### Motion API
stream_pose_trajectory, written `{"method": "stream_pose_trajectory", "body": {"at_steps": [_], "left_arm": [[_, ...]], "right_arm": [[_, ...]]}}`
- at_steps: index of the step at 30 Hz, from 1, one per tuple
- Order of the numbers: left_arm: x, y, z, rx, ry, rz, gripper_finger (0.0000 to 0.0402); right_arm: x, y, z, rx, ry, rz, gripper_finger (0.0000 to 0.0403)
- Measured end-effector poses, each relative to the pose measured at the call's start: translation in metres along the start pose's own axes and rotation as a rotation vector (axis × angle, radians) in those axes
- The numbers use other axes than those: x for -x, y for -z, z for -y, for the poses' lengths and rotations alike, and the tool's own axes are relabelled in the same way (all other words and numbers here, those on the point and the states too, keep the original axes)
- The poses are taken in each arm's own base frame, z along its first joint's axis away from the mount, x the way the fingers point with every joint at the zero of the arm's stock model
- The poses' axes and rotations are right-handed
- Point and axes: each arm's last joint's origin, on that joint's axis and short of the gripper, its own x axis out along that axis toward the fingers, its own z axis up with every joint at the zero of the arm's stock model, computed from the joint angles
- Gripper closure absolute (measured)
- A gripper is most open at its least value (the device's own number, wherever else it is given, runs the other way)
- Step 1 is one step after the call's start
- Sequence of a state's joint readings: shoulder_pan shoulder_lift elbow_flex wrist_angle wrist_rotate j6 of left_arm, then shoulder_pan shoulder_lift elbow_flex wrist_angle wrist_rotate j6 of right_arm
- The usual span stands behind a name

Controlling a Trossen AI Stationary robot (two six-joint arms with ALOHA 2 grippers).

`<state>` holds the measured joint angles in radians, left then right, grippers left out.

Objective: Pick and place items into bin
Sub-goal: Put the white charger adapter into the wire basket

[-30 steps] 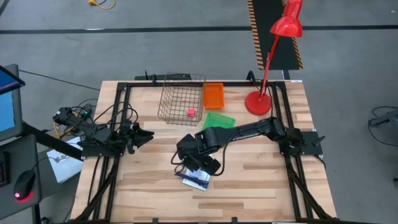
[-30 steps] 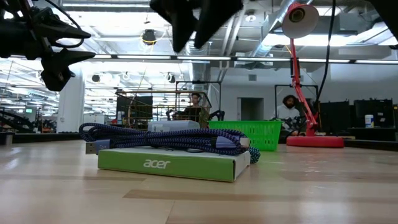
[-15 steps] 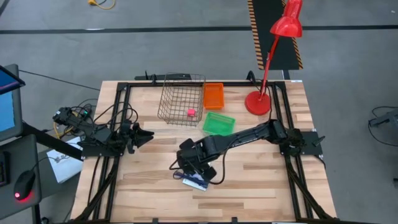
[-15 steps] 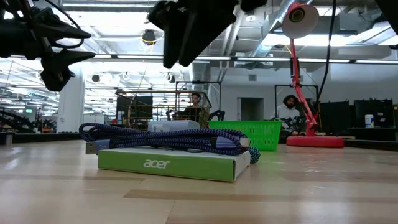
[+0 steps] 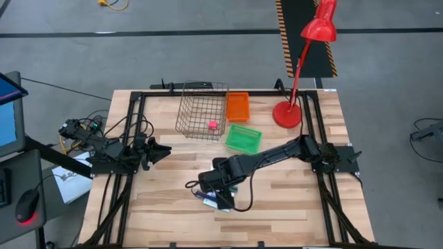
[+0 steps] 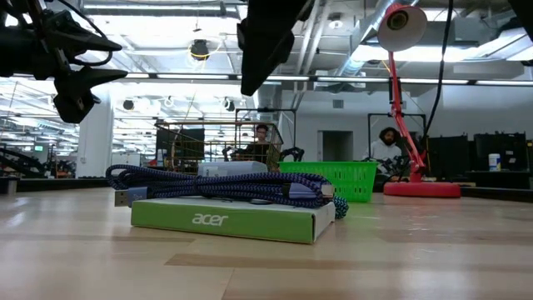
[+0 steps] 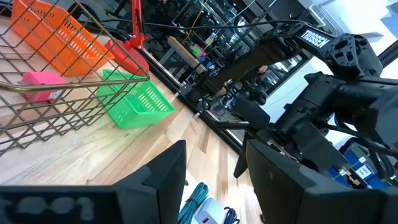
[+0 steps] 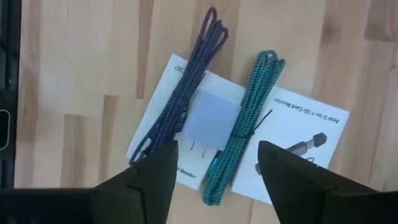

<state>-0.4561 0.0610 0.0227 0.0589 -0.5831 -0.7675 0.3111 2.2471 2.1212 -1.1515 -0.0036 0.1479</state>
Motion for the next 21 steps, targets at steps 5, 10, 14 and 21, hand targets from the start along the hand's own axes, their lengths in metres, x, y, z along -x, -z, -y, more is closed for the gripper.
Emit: {"method": "stream_pose_trajectory", "body": {"at_steps": [5, 10, 14, 21], "left_arm": [[0.0, 0.0, 0.0, 0.0, 0.0, 0.0, 0.0244], [0.0, 0.0, 0.0, 0.0, 0.0, 0.0, 0.0244], [0.0, 0.0, 0.0, 0.0, -0.002, 0.002, 0.0244], [0.0, 0.0, 0.0, 0.0, -0.004, 0.004, 0.0244]], "right_arm": [[0.0, 0.0, -0.001, -0.044, 0.0, 0.003, 0.0172], [0.0, -0.003, 0.008, -0.11, 0.004, 0.016, 0.0177], [0.0, -0.003, 0.015, -0.13, 0.01, 0.008, 0.0181], [0.0, 0.0, 0.007, -0.032, 0.004, -0.006, 0.0177]]}}
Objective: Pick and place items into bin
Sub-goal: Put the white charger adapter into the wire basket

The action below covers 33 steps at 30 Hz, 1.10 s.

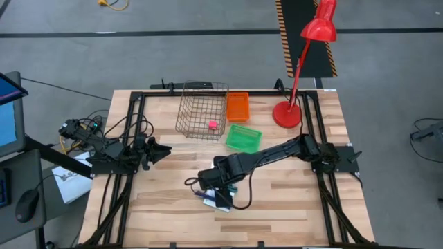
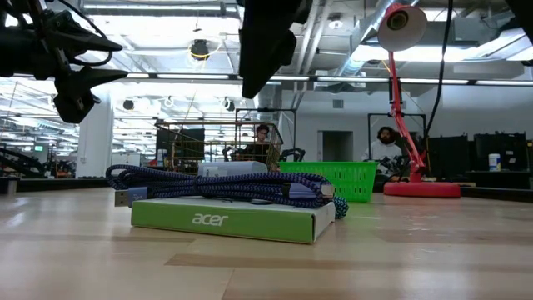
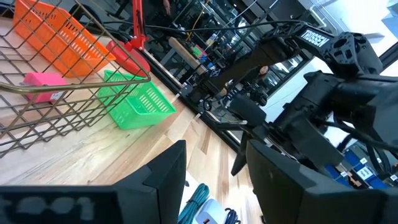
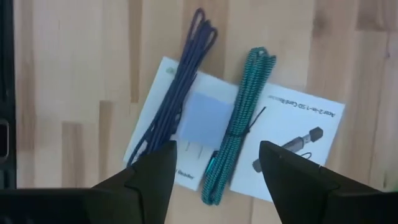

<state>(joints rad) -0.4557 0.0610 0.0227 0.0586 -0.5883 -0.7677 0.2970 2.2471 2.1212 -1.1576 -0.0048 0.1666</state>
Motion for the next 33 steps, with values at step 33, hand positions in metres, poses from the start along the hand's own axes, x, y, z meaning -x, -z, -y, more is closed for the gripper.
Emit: {"method": "stream_pose_trajectory", "body": {"at_steps": [33], "left_arm": [[0.0, 0.001, 0.001, -0.001, 0.042, -0.042, 0.0244]], "right_arm": [[-0.004, -0.01, -0.002, -0.417, 0.043, 0.139, 0.0179]]}}
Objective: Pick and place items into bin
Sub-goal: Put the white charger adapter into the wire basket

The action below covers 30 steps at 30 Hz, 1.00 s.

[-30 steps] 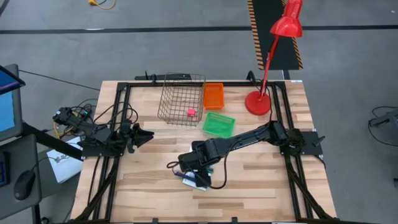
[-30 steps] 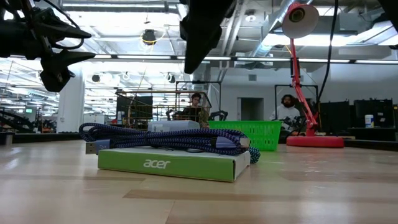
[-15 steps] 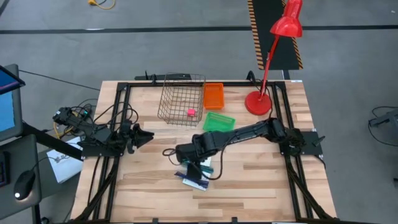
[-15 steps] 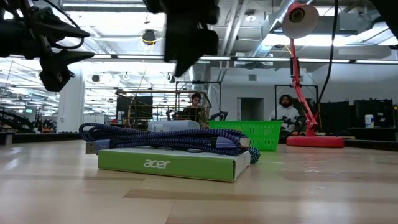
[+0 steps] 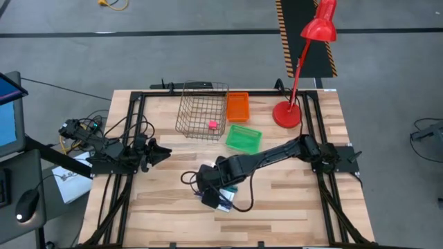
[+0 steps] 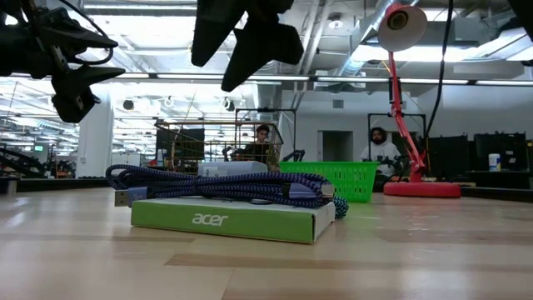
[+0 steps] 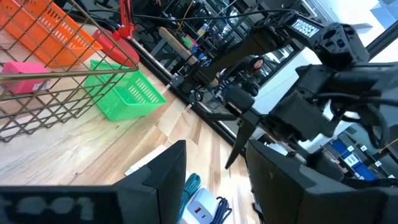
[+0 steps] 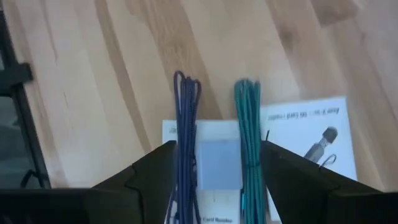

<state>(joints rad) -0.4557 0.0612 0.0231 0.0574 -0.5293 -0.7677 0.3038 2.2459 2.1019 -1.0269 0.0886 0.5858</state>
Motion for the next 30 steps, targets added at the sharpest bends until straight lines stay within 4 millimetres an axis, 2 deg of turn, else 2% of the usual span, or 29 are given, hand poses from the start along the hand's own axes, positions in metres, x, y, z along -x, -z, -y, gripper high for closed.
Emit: {"method": "stream_pose_trajectory", "body": {"at_steps": [8, 19, 24, 30], "left_arm": [[0.0, 0.0, 0.0, 0.0, 0.001, 0.0, 0.0244], [0.0, 0.0, 0.0, 0.0, 0.001, 0.0, 0.0244], [0.0, 0.0, 0.0, 0.0, 0.001, 0.0, 0.0244], [0.0, 0.0, 0.001, 0.0, 0.016, -0.014, 0.0244]], "right_arm": [[-0.015, 0.013, -0.004, 0.005, 0.028, -0.017, 0.0179], [-0.016, 0.021, -0.013, 0.087, 0.042, -0.008, 0.0179], [-0.036, 0.029, -0.016, 0.109, 0.089, -0.041, 0.0178], [-0.043, 0.031, -0.019, 0.094, 0.095, -0.044, 0.0165]]}}
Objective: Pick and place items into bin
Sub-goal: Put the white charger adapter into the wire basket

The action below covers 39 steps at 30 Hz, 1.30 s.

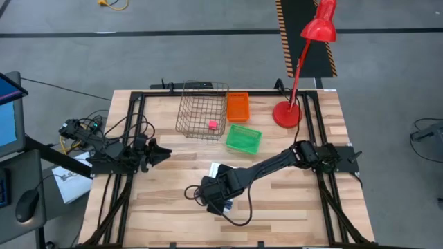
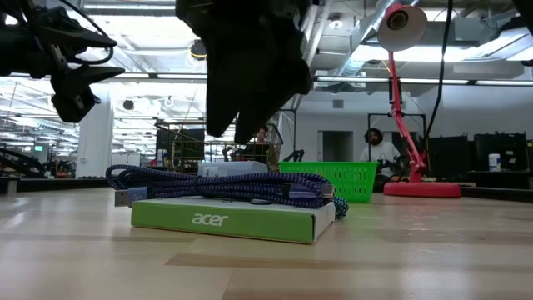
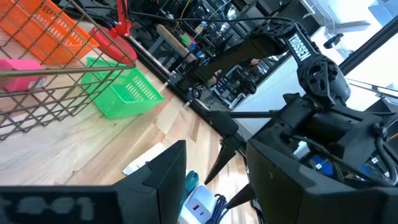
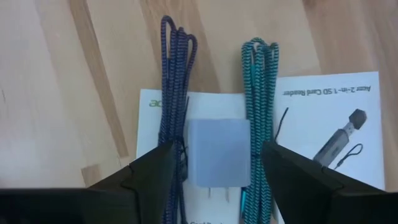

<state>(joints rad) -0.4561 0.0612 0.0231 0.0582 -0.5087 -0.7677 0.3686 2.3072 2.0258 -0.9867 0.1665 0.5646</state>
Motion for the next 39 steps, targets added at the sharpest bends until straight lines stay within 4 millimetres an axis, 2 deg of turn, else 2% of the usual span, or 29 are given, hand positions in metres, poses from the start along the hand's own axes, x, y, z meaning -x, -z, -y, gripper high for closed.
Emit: {"method": "stream_pose_trajectory", "body": {"at_steps": [17, 22, 27, 39], "left_arm": [[0.0, 0.0, 0.0, 0.0, 0.005, -0.005, 0.0244], [0.0, 0.0, 0.0, 0.0, 0.004, -0.005, 0.0244], [0.0, 0.0, 0.0, 0.0, 0.004, -0.005, 0.0244], [0.0, 0.0, 0.0, 0.004, 0.004, -0.004, 0.0244]], "right_arm": [[-0.003, 0.0, 0.001, 0.036, -0.002, -0.003, 0.0162], [-0.018, 0.009, 0.004, 0.043, 0.008, -0.047, 0.0162], [-0.024, 0.014, 0.007, 0.044, 0.014, -0.069, 0.0163], [-0.028, 0.007, 0.016, 0.036, 0.002, -0.056, 0.0169]]}}
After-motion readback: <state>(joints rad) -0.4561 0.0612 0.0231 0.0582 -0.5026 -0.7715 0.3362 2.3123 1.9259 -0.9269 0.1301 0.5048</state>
